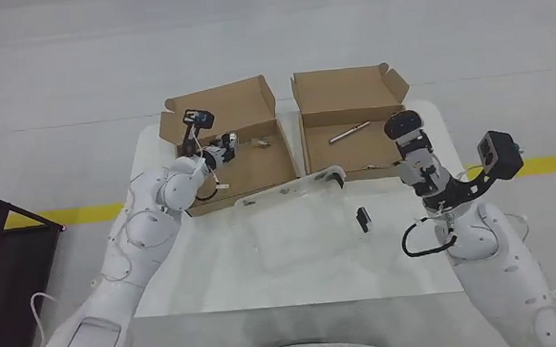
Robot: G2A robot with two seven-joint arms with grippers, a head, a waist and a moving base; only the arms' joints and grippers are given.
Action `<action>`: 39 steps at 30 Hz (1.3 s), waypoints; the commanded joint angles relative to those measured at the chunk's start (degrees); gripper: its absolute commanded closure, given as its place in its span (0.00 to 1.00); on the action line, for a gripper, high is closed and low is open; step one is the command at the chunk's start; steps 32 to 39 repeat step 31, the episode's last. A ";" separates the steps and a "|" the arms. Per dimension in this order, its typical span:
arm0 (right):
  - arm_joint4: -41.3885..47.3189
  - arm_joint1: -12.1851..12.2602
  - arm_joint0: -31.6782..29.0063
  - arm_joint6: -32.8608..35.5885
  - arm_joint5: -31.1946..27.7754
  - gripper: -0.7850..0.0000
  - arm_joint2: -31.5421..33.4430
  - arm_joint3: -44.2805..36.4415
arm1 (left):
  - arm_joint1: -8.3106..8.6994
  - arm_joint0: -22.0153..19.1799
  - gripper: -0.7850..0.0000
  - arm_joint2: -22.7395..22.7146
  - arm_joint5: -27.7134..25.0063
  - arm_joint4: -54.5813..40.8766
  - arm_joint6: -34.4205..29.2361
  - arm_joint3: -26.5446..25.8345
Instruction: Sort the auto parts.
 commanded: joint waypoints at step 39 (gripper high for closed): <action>2.15 -1.06 1.68 6.31 -0.23 0.00 0.31 0.49 | 3.06 17.54 0.00 -21.00 -7.68 -17.10 3.64 -19.65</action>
